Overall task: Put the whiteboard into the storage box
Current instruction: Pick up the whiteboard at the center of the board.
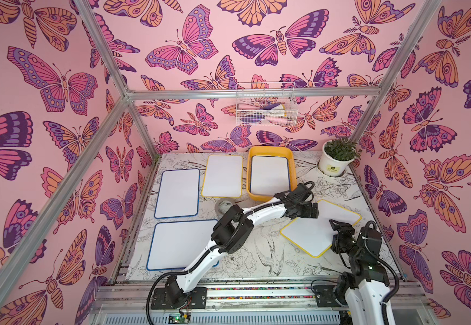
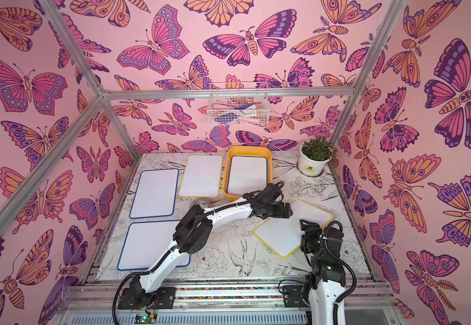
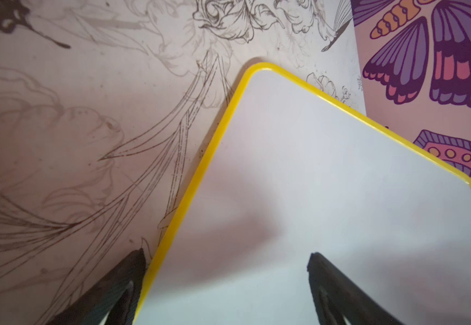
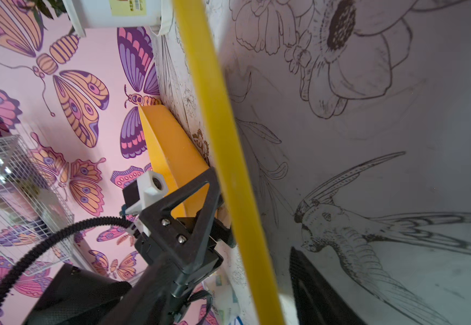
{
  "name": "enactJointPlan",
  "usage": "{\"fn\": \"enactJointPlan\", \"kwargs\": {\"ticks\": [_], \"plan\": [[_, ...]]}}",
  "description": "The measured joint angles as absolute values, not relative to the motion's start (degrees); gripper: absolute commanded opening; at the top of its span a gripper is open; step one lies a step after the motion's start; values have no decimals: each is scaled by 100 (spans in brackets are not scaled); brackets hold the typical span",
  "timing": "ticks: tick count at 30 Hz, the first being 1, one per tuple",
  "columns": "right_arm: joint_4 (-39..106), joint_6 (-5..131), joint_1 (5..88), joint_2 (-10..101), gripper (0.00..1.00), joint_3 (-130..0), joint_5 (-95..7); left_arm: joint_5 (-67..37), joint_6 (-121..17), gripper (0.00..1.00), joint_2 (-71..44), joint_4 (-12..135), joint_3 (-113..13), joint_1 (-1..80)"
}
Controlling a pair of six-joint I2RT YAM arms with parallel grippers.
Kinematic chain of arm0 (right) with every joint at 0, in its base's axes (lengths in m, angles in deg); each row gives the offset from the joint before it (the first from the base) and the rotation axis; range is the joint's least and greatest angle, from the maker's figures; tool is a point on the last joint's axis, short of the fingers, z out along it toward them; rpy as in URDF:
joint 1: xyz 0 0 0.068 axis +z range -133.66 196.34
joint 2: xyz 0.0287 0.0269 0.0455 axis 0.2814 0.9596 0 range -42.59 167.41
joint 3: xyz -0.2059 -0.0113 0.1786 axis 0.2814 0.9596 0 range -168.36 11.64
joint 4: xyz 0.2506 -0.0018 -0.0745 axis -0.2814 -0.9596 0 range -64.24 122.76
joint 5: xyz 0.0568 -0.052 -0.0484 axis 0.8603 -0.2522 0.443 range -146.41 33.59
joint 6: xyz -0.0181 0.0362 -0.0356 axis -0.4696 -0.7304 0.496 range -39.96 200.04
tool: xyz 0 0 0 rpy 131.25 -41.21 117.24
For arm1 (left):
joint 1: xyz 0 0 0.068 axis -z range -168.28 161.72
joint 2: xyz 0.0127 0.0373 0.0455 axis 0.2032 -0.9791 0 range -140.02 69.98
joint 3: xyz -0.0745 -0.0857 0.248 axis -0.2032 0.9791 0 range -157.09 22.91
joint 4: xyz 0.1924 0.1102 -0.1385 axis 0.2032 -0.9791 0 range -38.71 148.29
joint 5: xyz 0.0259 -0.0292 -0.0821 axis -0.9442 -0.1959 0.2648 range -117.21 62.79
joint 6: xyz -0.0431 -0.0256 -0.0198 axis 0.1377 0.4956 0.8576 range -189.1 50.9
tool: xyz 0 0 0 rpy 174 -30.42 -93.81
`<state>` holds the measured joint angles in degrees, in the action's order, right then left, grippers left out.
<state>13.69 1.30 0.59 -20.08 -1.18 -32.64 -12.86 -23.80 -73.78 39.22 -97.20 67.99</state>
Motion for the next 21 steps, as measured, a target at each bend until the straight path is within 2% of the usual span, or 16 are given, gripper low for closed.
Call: {"fn": "enactJointPlan", "kwargs": {"ticks": [7, 21], "plan": [[1030, 560, 64, -2129, 37, -282, -3248, -1212, -2354, 93, -7356, 3957, -9670, 6802], [283, 1247, 64, -2179, 24, -634, -3264, -1194, -2297, 93, -7304, 4029, -9563, 6821]]}}
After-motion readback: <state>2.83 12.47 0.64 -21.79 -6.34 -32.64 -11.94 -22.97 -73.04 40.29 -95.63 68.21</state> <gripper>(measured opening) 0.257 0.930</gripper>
